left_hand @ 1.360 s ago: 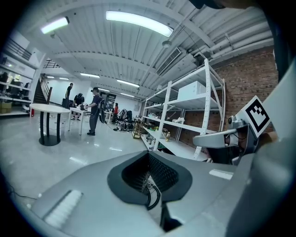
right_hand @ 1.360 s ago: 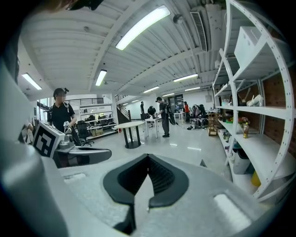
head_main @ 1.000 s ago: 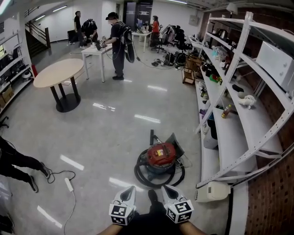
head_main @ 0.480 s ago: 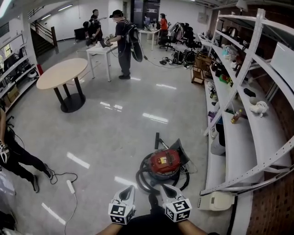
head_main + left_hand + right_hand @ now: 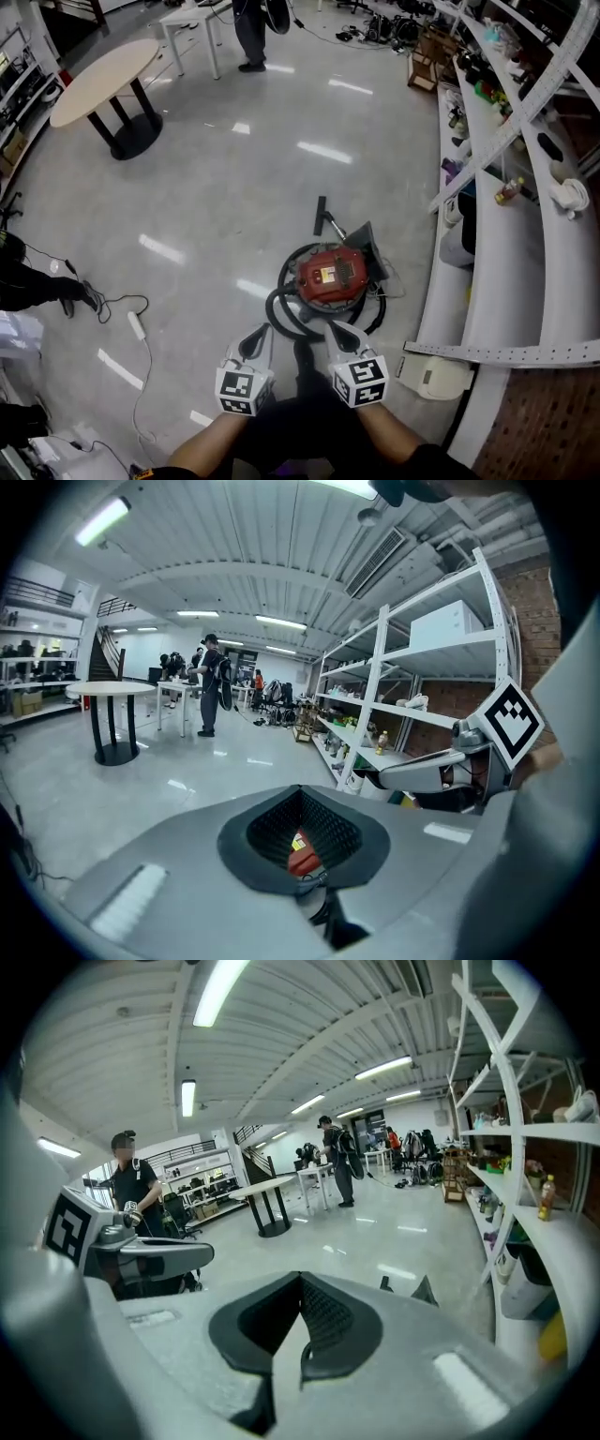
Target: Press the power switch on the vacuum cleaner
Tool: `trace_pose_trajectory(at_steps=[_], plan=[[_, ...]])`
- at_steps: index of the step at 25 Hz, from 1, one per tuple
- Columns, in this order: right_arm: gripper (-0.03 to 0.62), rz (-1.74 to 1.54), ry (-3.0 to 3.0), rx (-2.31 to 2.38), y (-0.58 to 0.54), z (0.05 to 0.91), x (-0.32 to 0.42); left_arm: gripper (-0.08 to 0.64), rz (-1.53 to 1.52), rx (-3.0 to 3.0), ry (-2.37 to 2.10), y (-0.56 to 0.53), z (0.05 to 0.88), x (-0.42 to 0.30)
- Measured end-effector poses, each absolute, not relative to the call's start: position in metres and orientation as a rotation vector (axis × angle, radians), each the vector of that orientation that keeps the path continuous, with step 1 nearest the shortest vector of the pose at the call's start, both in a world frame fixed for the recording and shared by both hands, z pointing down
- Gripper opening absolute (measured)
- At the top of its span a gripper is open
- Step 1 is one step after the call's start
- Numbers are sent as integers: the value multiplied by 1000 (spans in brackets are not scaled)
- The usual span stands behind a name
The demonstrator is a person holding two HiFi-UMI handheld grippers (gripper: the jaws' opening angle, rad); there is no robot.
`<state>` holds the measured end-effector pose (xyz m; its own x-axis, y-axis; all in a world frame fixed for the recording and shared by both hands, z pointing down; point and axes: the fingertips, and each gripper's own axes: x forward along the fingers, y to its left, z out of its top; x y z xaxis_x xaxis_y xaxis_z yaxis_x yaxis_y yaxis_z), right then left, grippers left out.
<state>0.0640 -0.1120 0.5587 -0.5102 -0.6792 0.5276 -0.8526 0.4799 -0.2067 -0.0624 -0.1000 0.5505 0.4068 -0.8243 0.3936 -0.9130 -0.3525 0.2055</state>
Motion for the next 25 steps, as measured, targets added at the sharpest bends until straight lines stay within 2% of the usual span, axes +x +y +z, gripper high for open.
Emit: trace_pose_trajectory(at_steps=[16,25], plan=[[-9,769,-2175,1185,-218,664,91,15,477,2174,-1492,-196,615,-40],[-9,837,-2015,1157,-245,744,88,15,593,2153,-1384,-225,690,-39]])
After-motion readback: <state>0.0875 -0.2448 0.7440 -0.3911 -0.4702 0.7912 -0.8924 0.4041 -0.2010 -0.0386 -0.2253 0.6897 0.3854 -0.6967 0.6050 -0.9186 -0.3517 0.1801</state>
